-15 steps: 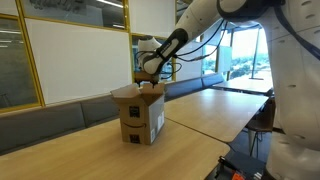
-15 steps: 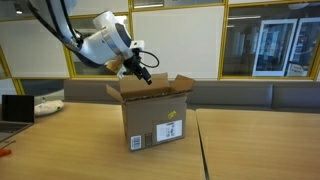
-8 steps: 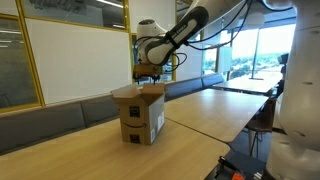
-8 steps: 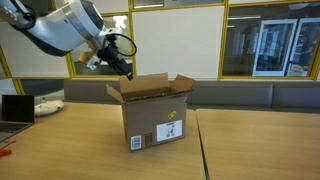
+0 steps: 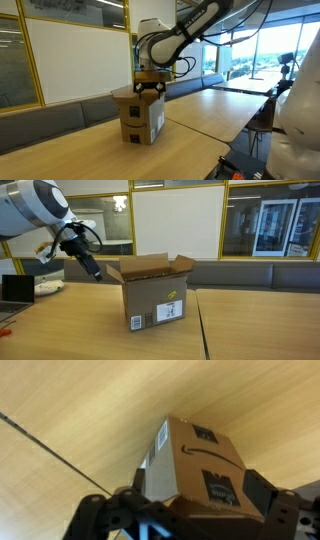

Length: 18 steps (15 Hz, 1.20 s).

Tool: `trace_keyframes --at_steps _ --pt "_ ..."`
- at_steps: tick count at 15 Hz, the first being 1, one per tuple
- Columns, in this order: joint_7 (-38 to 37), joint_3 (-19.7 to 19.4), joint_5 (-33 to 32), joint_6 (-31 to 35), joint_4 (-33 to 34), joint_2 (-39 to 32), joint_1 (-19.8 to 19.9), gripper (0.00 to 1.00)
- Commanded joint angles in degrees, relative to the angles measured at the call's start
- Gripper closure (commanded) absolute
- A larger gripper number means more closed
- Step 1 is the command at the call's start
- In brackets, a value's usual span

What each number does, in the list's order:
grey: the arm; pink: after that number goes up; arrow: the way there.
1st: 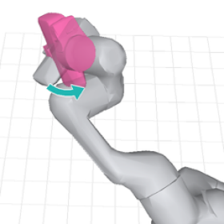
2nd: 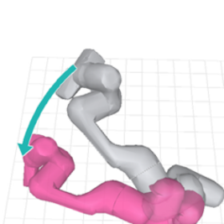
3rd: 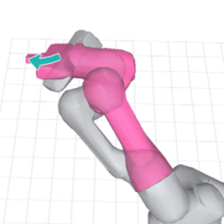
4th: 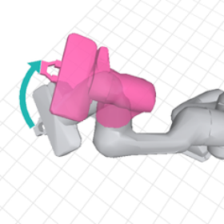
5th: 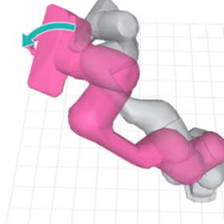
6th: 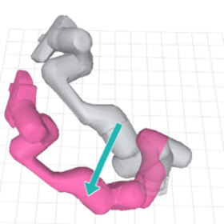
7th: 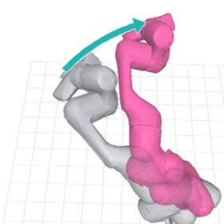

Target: Put all the objects on the table into the cardboard box.

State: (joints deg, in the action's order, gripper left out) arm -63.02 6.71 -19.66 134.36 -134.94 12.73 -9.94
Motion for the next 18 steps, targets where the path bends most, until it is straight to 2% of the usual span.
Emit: trace_keyframes --at_steps 1,7,11,15,18 --pt "6.8 0.9 10.6 -0.3 -7.0 5.5 0.4 0.00" --pt "13.3 0.9 23.1 0.2 -15.6 8.3 0.8 0.00" --pt "15.3 1.9 25.2 2.2 -19.9 7.9 0.8 0.00" --pt "16.7 4.5 24.8 8.1 -24.4 6.2 0.0 0.00" --pt "16.9 7.6 24.0 12.8 -23.6 1.8 -0.7 0.00"
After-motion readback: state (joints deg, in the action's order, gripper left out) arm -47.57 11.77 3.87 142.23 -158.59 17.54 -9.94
